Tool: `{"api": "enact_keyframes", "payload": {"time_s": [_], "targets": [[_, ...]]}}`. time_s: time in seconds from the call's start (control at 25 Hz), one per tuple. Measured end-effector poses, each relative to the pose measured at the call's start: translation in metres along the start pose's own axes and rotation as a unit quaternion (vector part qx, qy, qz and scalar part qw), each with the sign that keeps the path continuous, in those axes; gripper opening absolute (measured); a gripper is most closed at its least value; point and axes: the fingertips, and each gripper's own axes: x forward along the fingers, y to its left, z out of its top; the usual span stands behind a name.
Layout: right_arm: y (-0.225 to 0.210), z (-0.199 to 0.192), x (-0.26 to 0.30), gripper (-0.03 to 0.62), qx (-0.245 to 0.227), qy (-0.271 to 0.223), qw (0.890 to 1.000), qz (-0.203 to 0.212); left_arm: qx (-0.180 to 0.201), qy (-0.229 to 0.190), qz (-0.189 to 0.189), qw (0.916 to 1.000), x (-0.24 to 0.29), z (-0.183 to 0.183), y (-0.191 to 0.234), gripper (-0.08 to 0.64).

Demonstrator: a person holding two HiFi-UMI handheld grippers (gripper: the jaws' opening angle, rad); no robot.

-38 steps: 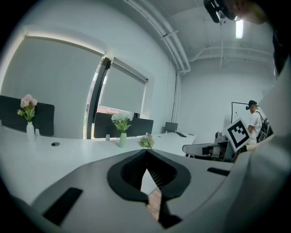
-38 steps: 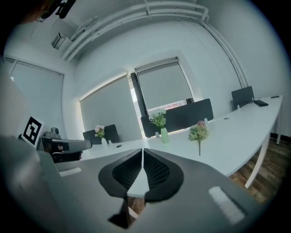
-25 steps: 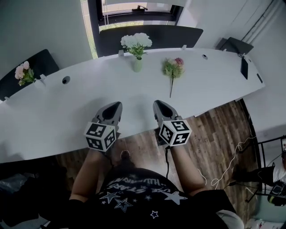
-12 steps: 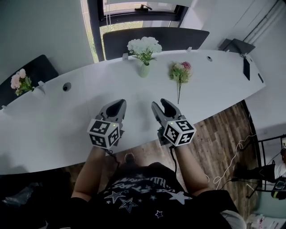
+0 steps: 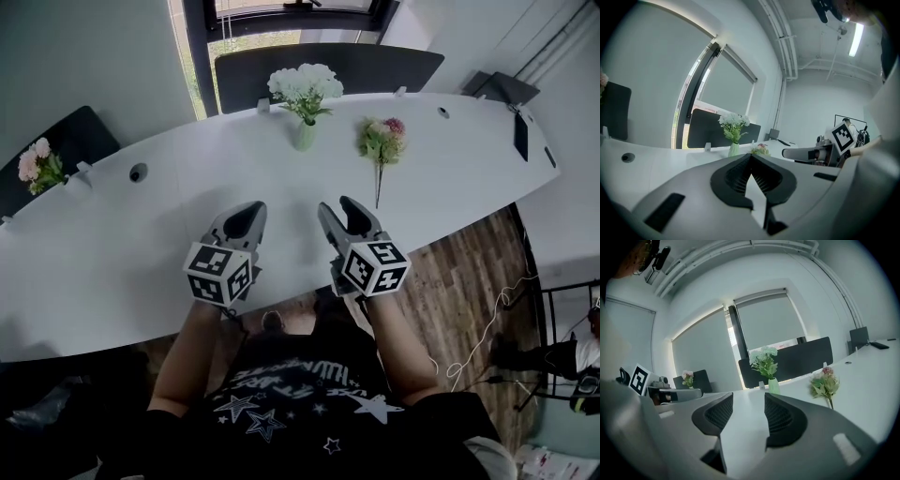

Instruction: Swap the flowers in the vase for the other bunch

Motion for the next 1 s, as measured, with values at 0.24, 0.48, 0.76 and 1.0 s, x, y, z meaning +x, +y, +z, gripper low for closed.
{"api": "enact_keyframes", "payload": {"time_s": [0.24,0.48,0.76,1.0], "targets": [[-0.010,0.014,0.019,0.195,-0.004,-0.011,1.000,0.028,0.001,-0.008,0.030,0.9995,0.007,0.006,0.009,0.008],[-0.030,0.029,0.047,0.224,0.002,0.000,0.998,0.065,0.006,-0.014,0.055,0.9984,0.028,0.015,0.006,0.008],[-0.053,0.042,0.079,0.229,0.001,0.018,0.994,0.108,-0.002,-0.027,0.084,0.9961,0.058,0.021,0.003,0.009],[-0.073,0.047,0.106,0.229,0.001,0.034,0.990,0.136,-0.003,-0.019,0.102,0.9946,0.088,0.020,0.006,0.009]]}}
